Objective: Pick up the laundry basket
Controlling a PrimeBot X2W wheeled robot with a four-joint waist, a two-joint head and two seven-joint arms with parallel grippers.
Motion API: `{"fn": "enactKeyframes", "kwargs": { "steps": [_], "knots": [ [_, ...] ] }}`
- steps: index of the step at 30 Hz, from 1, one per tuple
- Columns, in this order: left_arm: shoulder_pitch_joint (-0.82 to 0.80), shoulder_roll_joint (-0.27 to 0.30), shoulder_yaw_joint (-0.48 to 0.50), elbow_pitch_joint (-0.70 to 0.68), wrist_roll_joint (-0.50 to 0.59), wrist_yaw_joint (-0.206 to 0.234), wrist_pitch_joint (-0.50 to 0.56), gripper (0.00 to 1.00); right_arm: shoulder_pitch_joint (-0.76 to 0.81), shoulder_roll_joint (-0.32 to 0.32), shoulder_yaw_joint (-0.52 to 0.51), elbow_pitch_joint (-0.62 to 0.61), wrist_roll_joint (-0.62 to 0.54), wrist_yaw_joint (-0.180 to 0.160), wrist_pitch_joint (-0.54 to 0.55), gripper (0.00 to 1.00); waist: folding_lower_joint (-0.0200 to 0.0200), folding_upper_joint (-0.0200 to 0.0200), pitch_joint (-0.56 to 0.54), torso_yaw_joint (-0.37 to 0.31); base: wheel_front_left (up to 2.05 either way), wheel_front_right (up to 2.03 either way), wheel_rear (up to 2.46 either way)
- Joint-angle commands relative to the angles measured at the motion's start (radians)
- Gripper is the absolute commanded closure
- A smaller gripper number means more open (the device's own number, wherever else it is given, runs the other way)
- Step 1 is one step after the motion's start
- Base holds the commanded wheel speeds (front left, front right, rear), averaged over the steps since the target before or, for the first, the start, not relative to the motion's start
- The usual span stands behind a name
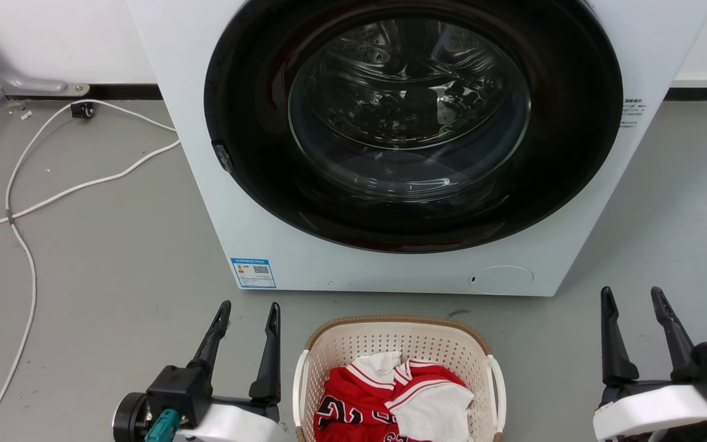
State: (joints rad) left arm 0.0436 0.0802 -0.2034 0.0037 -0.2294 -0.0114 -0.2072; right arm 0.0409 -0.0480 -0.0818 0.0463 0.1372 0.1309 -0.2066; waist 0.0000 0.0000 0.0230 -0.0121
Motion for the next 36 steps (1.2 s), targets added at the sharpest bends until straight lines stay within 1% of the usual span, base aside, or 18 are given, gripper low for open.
{"fn": "enactKeyframes", "kwargs": {
  "steps": [1,9,13,18,22,24,26,29,36],
  "knots": [
    [0.006,0.003,-0.003,0.002,0.022,0.006,-0.009,0.00,0.001,-0.003,0.003,-0.003,-0.025,0.000,-0.009,0.00,0.0000,0.0000,0.000,0.000,0.00,0.00,0.00],
    [0.012,0.000,-0.012,0.028,0.074,0.011,-0.025,0.00,0.013,-0.003,-0.001,0.012,-0.071,0.000,-0.025,0.00,0.0000,0.0000,0.000,-0.001,0.00,0.00,0.00],
    [0.021,-0.004,-0.013,0.055,0.092,0.002,-0.032,0.00,0.020,-0.004,-0.001,0.024,-0.046,0.000,-0.034,0.00,0.0000,0.0000,-0.002,-0.002,0.00,0.00,0.00],
    [0.024,-0.011,-0.004,0.085,0.114,-0.013,-0.042,0.00,0.022,-0.004,0.000,0.041,-0.070,0.000,-0.043,0.00,0.0000,0.0000,-0.001,-0.003,0.00,0.00,0.00],
    [0.026,-0.016,0.003,0.106,0.133,-0.029,-0.049,0.00,0.024,-0.004,-0.002,0.064,-0.054,0.000,-0.051,0.00,0.0000,0.0000,-0.001,-0.004,0.00,0.00,0.00],
    [0.028,-0.020,0.004,0.113,0.143,-0.034,-0.054,0.00,0.023,-0.004,-0.002,0.070,-0.062,0.000,-0.054,0.00,0.0000,0.0000,-0.001,-0.005,0.00,0.00,0.00],
    [0.028,-0.022,0.007,0.117,0.155,-0.039,-0.055,0.00,0.023,-0.004,-0.001,0.068,-0.095,0.000,-0.057,0.00,0.0000,0.0000,-0.001,-0.006,0.00,0.00,0.00],
    [0.028,-0.025,0.014,0.114,0.172,-0.033,-0.061,0.00,0.022,-0.004,-0.003,0.067,-0.110,0.000,-0.061,0.00,0.0000,0.0000,0.000,-0.007,0.00,0.00,0.00],
    [0.031,-0.028,0.023,0.110,0.174,-0.040,-0.061,0.00,0.019,-0.004,0.002,0.066,-0.105,0.000,-0.059,0.00,0.0000,0.0000,-0.002,-0.008,0.00,0.00,0.00]
  ]
}}
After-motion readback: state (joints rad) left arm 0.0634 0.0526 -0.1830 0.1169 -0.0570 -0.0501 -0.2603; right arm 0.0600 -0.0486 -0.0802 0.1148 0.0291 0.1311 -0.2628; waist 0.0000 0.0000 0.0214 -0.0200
